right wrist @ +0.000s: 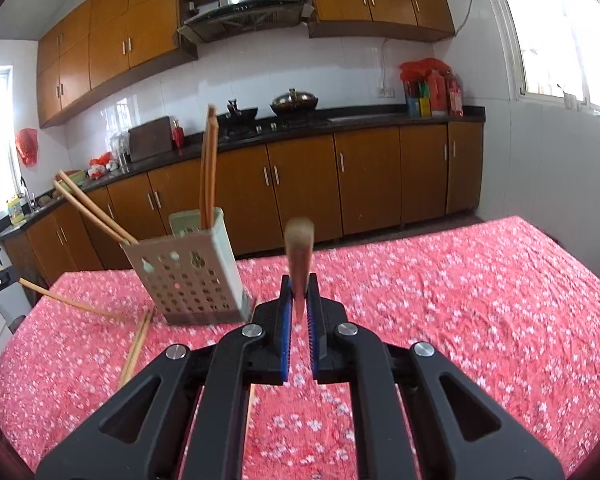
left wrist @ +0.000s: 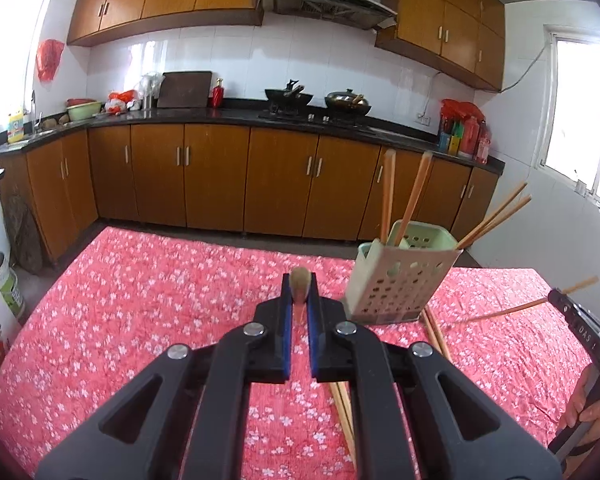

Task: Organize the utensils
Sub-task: 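Lift both held chopsticks upright toward the utensil holder, then lower the left gripper's chopstick into the holder while the right lowers its own, then open the left gripper over the holder while the right gripper opens too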

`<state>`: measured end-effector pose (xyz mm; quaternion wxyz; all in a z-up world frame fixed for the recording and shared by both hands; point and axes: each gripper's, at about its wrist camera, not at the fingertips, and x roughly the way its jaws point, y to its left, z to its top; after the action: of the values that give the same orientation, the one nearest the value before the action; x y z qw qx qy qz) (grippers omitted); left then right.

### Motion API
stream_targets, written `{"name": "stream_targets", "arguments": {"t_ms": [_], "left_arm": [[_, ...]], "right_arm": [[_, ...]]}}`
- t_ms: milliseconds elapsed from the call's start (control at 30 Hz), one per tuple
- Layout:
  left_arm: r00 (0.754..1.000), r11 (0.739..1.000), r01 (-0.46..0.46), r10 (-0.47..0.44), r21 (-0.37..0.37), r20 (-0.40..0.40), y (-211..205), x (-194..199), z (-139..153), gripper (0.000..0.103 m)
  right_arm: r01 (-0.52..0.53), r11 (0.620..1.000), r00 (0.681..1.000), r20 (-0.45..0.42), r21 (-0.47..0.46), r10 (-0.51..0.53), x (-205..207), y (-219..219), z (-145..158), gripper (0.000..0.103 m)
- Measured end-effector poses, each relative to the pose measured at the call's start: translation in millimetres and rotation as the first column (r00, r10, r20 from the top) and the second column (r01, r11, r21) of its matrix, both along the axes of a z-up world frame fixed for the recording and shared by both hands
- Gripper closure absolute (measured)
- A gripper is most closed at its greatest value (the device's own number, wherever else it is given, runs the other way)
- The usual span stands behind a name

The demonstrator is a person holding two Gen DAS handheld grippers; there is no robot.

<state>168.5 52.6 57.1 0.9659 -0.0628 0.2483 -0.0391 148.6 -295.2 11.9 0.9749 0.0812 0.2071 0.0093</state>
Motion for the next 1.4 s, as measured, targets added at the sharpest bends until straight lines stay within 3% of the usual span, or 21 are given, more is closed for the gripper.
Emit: {"name": "stream_targets", "arguments": {"t_ms": [400, 700, 800, 967, 1267, 1300, 1367, 1400], "left_arm": [[0.976, 0.992, 0.127, -0.13, 0.026, 0.176, -34.7, -5.4, 84.9, 0.096], [0.924, 0.996, 0.088, -0.075, -0.018, 0.376, -72.8, 27.4, 142.0, 0.096], [0.913, 0.998, 0.062, -0.048, -0.022, 0.405, -80.3, 45.9, 141.0, 0.096], [0.941, 0.998, 0.052, -0.033, -0.047, 0.337, -85.3, 87.0, 113.0, 0.096], [0.959, 0.997, 0.068, -0.052, -0.049, 0.279, -84.1, 103.2, 86.5, 0.095], [0.959, 0.997, 0.065, -0.05, -0.044, 0.28, -84.6, 102.8, 87.6, 0.093], [0.957, 0.997, 0.066, -0.052, -0.041, 0.284, -84.1, 99.7, 90.6, 0.088], [0.957, 0.997, 0.061, -0.048, -0.037, 0.286, -83.0, 98.4, 92.4, 0.083]], "right_arm": [[-0.139, 0.986, 0.972, 0.201, 0.088, 0.119, -0.8, 12.0, 89.4, 0.095], [-0.164, 0.984, 0.94, 0.315, 0.073, 0.134, 24.8, 37.4, 117.8, 0.095], [-0.15, 0.987, 0.938, 0.325, 0.059, 0.123, 38.6, 43.1, 113.8, 0.095], [-0.136, 0.989, 0.951, 0.289, 0.057, 0.114, 63.5, 48.5, 97.9, 0.095], [-0.146, 0.988, 0.972, 0.194, 0.049, 0.134, 81.8, 58.1, 75.9, 0.094], [-0.147, 0.988, 0.972, 0.19, 0.048, 0.136, 81.8, 58.8, 76.6, 0.093], [-0.14, 0.989, 0.973, 0.191, 0.041, 0.13, 78.4, 60.3, 79.0, 0.072], [-0.135, 0.99, 0.972, 0.198, 0.036, 0.125, 74.9, 60.6, 80.5, 0.068]]}}
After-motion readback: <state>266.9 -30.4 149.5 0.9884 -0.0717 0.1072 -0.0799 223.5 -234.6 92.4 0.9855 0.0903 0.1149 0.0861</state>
